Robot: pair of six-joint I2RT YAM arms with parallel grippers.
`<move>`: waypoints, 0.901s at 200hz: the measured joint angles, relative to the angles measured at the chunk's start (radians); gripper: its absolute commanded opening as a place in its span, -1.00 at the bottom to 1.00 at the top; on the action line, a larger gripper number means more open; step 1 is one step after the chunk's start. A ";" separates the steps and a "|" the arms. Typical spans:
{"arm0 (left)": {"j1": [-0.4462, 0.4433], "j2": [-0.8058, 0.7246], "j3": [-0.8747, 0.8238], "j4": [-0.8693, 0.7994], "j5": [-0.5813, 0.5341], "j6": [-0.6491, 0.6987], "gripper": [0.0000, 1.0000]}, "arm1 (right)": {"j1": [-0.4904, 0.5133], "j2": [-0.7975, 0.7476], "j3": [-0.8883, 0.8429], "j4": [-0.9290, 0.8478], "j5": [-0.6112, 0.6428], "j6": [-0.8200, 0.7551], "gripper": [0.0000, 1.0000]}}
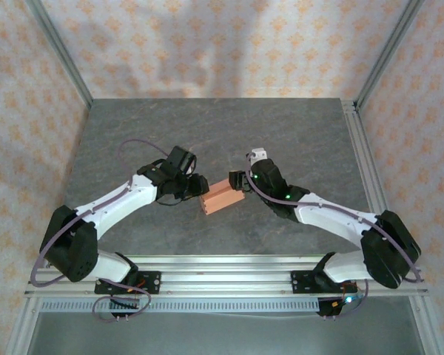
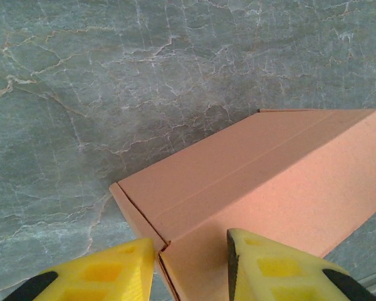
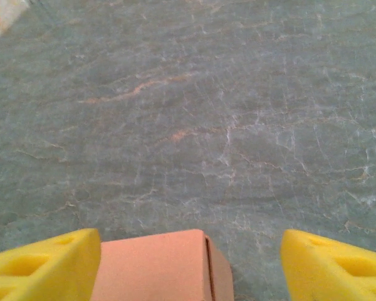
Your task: Fold the paper box
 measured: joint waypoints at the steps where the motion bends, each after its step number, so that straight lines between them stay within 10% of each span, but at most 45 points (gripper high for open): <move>1: 0.000 0.000 -0.001 0.000 0.000 0.000 -0.30 | 0.000 0.001 0.000 0.000 0.000 0.003 0.32; 118: 0.005 -0.023 -0.079 0.103 0.020 0.015 -0.61 | -0.019 0.077 -0.140 0.263 -0.041 0.130 -0.64; 180: 0.005 -0.055 -0.117 0.118 0.013 0.032 0.29 | -0.021 0.109 -0.130 0.300 -0.042 0.141 -0.74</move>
